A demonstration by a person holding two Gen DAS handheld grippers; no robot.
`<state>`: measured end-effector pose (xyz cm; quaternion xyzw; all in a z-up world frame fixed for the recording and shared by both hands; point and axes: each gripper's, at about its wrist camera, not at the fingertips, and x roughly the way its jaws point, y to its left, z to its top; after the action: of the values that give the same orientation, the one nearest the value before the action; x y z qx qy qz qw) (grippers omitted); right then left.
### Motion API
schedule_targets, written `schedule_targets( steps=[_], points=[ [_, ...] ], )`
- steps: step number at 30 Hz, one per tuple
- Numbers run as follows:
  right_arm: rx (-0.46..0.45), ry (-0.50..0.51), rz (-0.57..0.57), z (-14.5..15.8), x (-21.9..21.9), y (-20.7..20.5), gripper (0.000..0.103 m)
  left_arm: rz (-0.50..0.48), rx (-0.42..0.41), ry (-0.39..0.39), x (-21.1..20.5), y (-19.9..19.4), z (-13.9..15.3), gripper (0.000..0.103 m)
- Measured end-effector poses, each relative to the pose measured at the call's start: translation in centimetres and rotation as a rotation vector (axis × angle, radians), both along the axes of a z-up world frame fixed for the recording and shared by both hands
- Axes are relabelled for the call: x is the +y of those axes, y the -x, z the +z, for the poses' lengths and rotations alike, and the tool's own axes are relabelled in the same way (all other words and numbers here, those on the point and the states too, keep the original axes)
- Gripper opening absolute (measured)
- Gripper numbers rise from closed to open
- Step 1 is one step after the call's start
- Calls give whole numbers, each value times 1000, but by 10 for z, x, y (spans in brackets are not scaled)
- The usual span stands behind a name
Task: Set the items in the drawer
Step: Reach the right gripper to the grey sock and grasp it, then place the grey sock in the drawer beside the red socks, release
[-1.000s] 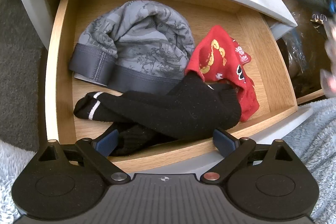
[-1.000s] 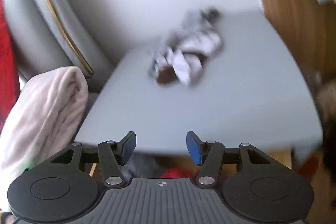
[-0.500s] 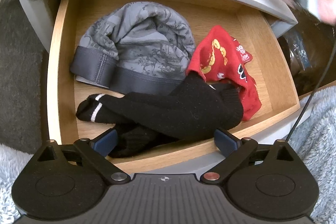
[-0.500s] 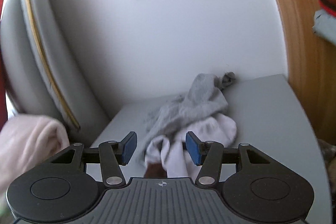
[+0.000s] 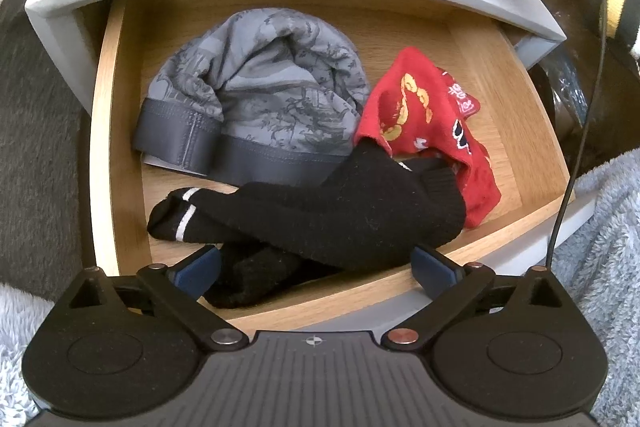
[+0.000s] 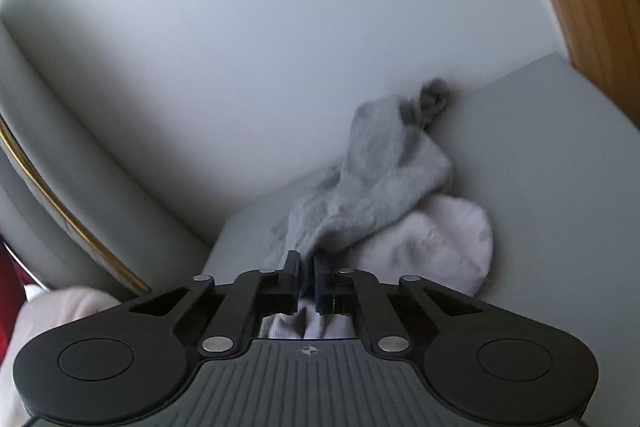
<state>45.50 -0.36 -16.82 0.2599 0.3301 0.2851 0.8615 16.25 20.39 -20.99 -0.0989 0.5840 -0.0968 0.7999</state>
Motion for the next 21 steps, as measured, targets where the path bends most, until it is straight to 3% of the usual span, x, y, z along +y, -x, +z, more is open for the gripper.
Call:
schedule_targets(
  steps=[8,12,16,21],
  points=[
    [-223,-139,76,70,-21,32,2,6,3,4,0,0,0,103],
    [-240,-131,147,91,-30,69,2,30,21,33,5,1,-4,103],
    [-165,-74,167,84,-42,113,2,39,30,40,5,2,-6,103],
    [55,21,155,48,-58,167,2,58,49,73,7,0,-9,103]
  ],
)
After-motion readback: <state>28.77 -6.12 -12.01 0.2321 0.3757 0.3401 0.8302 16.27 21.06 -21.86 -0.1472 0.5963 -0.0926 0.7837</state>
